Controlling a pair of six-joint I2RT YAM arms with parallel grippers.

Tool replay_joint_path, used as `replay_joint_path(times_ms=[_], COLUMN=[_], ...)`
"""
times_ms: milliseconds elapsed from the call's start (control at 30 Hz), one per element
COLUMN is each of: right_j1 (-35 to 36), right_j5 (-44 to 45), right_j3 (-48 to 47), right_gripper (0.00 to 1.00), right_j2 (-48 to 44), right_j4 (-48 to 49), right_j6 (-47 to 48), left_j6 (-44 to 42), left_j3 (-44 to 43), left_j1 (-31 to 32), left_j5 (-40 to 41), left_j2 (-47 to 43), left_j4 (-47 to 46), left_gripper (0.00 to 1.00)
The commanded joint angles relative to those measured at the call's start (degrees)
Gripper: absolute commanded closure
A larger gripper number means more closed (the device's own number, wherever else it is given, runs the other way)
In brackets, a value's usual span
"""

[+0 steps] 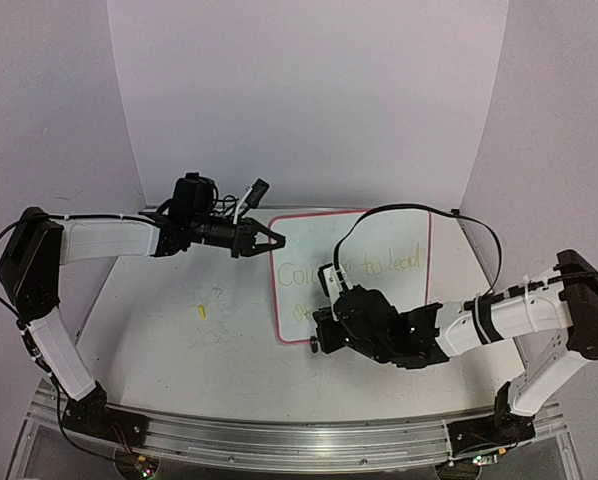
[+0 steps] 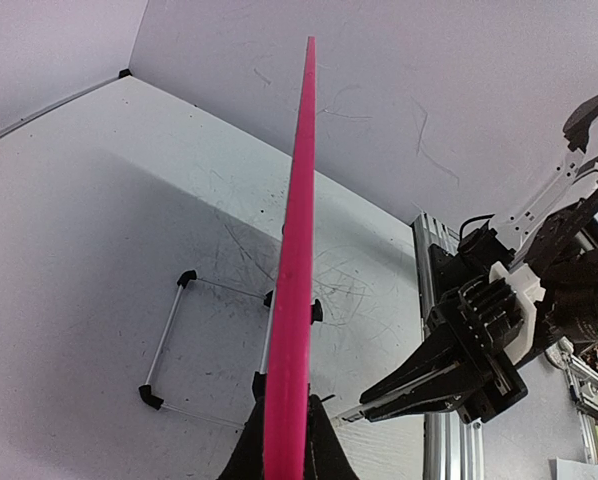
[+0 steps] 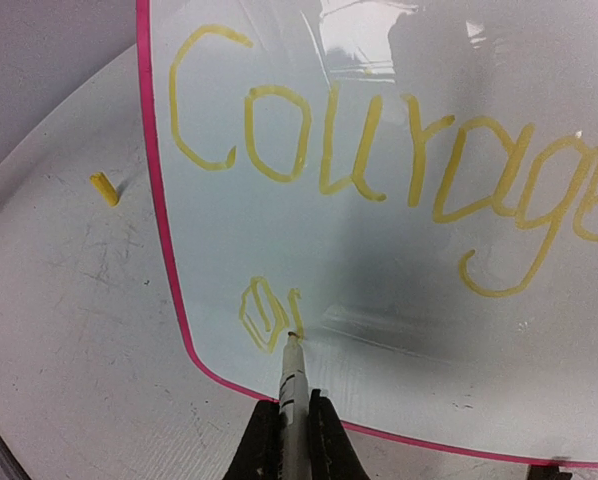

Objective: Write a sentence on the whiteboard
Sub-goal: Write a sentence at the center of the board.

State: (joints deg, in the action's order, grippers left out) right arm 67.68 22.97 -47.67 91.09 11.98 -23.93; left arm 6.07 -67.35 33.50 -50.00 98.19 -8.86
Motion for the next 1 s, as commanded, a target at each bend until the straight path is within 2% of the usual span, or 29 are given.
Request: replay_joint_path(times_ms=[0, 967], right_j1=[-0.85, -1.80], right_j5=[4.08, 6.85], right_j3=[-2.26, 1.68], right_gripper=[1.00, 1.00], right_j2=[0.04, -4.13], right_j4=[1.12, -1.77], right_j6=[1.27, -1.43], left_j6=[-3.57, -3.65], left_j3=[0.29, 0.29], left_j1=[-0.17, -0.19], left_j5=[5.52, 5.53], left_j2=[-2.65, -2.74], left_j4=[1.37, 1.39], left_gripper=[1.00, 1.00])
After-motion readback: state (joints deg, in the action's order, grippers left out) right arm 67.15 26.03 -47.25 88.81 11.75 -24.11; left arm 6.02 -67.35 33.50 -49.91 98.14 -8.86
